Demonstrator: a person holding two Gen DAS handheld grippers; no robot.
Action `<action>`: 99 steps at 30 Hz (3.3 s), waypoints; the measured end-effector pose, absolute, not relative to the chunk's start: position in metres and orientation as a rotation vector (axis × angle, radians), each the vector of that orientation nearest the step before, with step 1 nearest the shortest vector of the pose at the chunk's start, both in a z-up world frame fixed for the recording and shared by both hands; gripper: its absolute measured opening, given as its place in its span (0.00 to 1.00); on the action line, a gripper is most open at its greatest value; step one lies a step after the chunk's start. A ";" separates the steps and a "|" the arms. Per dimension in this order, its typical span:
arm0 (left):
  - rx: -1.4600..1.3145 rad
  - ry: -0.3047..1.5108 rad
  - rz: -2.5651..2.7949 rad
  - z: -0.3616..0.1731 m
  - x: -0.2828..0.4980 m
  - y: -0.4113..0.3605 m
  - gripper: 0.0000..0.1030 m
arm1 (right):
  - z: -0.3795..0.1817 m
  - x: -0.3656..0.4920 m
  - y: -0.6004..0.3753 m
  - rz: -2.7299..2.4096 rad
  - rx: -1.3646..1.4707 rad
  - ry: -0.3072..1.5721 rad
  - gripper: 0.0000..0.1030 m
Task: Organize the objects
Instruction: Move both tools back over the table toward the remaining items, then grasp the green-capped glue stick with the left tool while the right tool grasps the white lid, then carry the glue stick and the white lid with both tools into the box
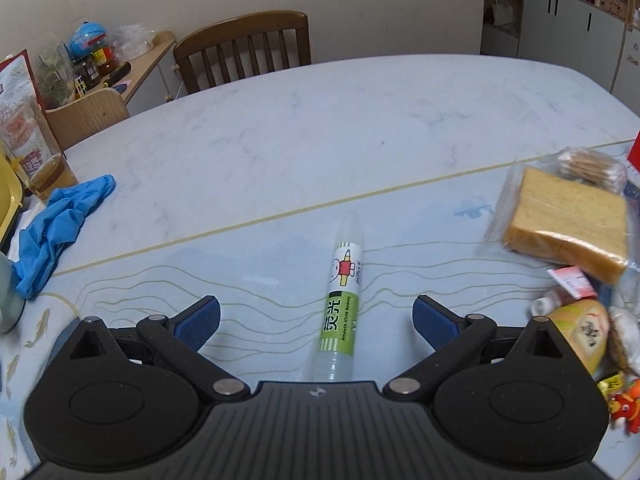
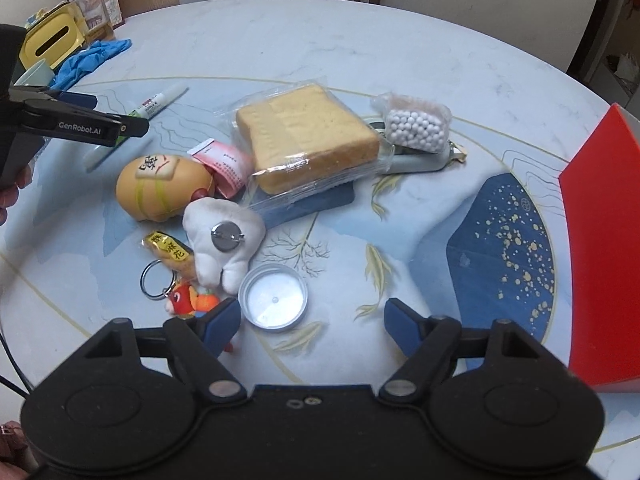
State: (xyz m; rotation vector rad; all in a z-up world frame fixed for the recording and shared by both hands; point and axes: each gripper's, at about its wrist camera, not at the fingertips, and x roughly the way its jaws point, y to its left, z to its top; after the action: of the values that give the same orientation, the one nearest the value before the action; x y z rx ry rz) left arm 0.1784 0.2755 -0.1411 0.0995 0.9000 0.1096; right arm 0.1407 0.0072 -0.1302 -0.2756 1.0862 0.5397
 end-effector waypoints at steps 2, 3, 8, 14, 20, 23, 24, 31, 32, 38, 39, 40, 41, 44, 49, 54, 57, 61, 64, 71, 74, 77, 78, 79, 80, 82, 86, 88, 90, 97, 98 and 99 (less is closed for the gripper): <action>0.106 0.901 0.113 -0.144 0.180 0.276 1.00 | -0.131 0.141 0.008 0.544 -0.278 1.086 0.75; 0.106 0.902 0.115 -0.146 0.180 0.276 1.00 | -0.131 0.142 0.009 0.546 -0.276 1.086 0.75; 0.075 0.910 0.109 -0.151 0.183 0.280 1.00 | -0.135 0.143 0.012 0.555 -0.277 1.095 0.67; 0.054 0.903 0.104 -0.152 0.185 0.281 0.99 | -0.136 0.143 0.015 0.565 -0.282 1.091 0.59; 0.001 0.897 0.070 -0.150 0.184 0.281 0.78 | -0.136 0.141 0.016 0.582 -0.285 1.084 0.50; -0.007 0.894 0.062 -0.148 0.183 0.279 0.64 | -0.135 0.139 0.016 0.592 -0.287 1.083 0.44; -0.007 0.895 0.060 -0.147 0.183 0.279 0.57 | -0.135 0.139 0.017 0.594 -0.286 1.082 0.42; -0.029 0.917 0.056 -0.142 0.184 0.276 0.26 | -0.133 0.137 0.013 0.599 -0.276 1.078 0.37; -0.032 0.919 0.056 -0.142 0.183 0.276 0.24 | -0.132 0.136 0.012 0.596 -0.276 1.073 0.37; -0.067 0.938 0.055 -0.140 0.179 0.273 0.16 | -0.121 0.135 0.000 0.595 -0.250 1.050 0.37; -0.067 0.938 0.054 -0.140 0.178 0.271 0.16 | -0.119 0.134 -0.002 0.593 -0.245 1.047 0.37; -0.065 0.938 0.059 -0.138 0.176 0.269 0.16 | -0.116 0.134 -0.005 0.592 -0.241 1.042 0.37; -0.064 0.938 0.063 -0.136 0.174 0.267 0.16 | -0.114 0.134 -0.008 0.591 -0.236 1.038 0.37; -0.065 0.930 0.074 -0.129 0.168 0.259 0.16 | -0.106 0.133 -0.019 0.586 -0.217 1.026 0.37; -0.046 0.905 0.098 -0.107 0.158 0.245 0.16 | -0.089 0.133 -0.039 0.581 -0.195 1.001 0.37; -0.038 0.881 0.092 -0.081 0.152 0.225 0.16 | -0.071 0.133 -0.062 0.575 -0.184 0.976 0.37; -0.033 0.869 0.076 -0.068 0.150 0.207 0.16 | -0.061 0.135 -0.077 0.562 -0.183 0.964 0.37; -0.002 0.851 0.054 -0.055 0.150 0.176 0.16 | -0.051 0.137 -0.097 0.545 -0.199 0.943 0.37; -0.001 0.844 0.019 -0.047 0.152 0.151 0.16 | -0.043 0.139 -0.115 0.530 -0.197 0.927 0.37; 0.017 0.827 -0.082 -0.032 0.161 0.084 0.16 | -0.030 0.150 -0.163 0.491 -0.173 0.889 0.37; 0.030 0.826 -0.130 -0.029 0.167 0.051 0.16 | -0.027 0.157 -0.186 0.472 -0.160 0.880 0.37; 0.041 0.828 -0.179 -0.028 0.175 0.018 0.16 | -0.026 0.163 -0.208 0.446 -0.154 0.873 0.37; 0.047 0.828 -0.195 -0.028 0.177 0.007 0.16 | -0.026 0.165 -0.216 0.437 -0.151 0.872 0.37; 0.053 0.828 -0.211 -0.028 0.180 -0.005 0.16 | -0.026 0.167 -0.223 0.426 -0.149 0.872 0.37; 0.059 0.829 -0.227 -0.028 0.182 -0.016 0.16 | -0.027 0.170 -0.230 0.416 -0.146 0.871 0.37; 0.073 0.831 -0.257 -0.028 0.188 -0.037 0.16 | -0.028 0.175 -0.243 0.397 -0.142 0.871 0.37; 0.096 0.839 -0.311 -0.030 0.203 -0.075 0.16 | -0.032 0.186 -0.266 0.367 -0.141 0.874 0.37; 0.101 0.843 -0.339 -0.030 0.210 -0.093 0.16 | -0.035 0.192 -0.275 0.358 -0.140 0.883 0.37; 0.108 0.853 -0.358 -0.032 0.219 -0.110 0.16 | -0.040 0.198 -0.284 0.346 -0.140 0.893 0.37; 0.126 0.889 -0.395 -0.039 0.255 -0.158 0.16 | -0.057 0.216 -0.299 0.333 -0.149 0.929 0.37; 0.128 0.897 -0.396 -0.041 0.261 -0.163 0.16 | -0.060 0.218 -0.299 0.334 -0.151 0.935 0.37; 0.132 0.902 -0.395 -0.043 0.266 -0.168 0.16 | -0.062 0.221 -0.299 0.335 -0.157 0.938 0.37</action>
State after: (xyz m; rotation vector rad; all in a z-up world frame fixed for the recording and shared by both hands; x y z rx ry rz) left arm 0.2663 -0.1677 -0.0431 0.1318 0.9020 -0.3950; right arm 0.2206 -0.2994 -0.0623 -0.1566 0.9381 0.3351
